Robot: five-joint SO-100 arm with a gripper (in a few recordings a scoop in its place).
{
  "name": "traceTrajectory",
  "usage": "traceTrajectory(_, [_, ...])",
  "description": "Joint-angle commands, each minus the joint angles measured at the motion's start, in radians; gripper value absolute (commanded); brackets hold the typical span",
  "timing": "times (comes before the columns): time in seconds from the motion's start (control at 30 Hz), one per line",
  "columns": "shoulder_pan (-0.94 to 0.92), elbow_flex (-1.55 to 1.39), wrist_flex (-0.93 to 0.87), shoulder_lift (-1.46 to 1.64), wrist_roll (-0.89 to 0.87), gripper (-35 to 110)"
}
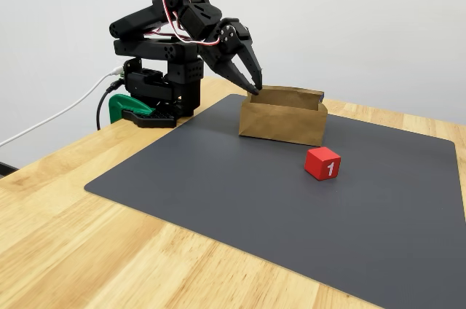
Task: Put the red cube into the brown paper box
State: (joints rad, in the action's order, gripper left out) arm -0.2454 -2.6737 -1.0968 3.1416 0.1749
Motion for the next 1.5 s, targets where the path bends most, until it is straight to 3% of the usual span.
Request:
traceTrajectory(0.0, [-0.009,0.006,-0.023,0.000,0.028,8])
traceTrajectory(0.33, [-0.046,0.152,-0.123,-0.123,0.069,14])
traceTrajectory(0.63, [-0.121,0.456,-0.215,-0.428,0.144,21])
traceTrajectory(0.83, [-0.178,0.511,-0.144,-0.583,0.494,23])
traceTrajectory(1.37, [-0.259,0.621,0.202,-1.075,0.664,28])
traceTrajectory(1.47, [-0.253,0.704,0.196,-1.213,0.678,30])
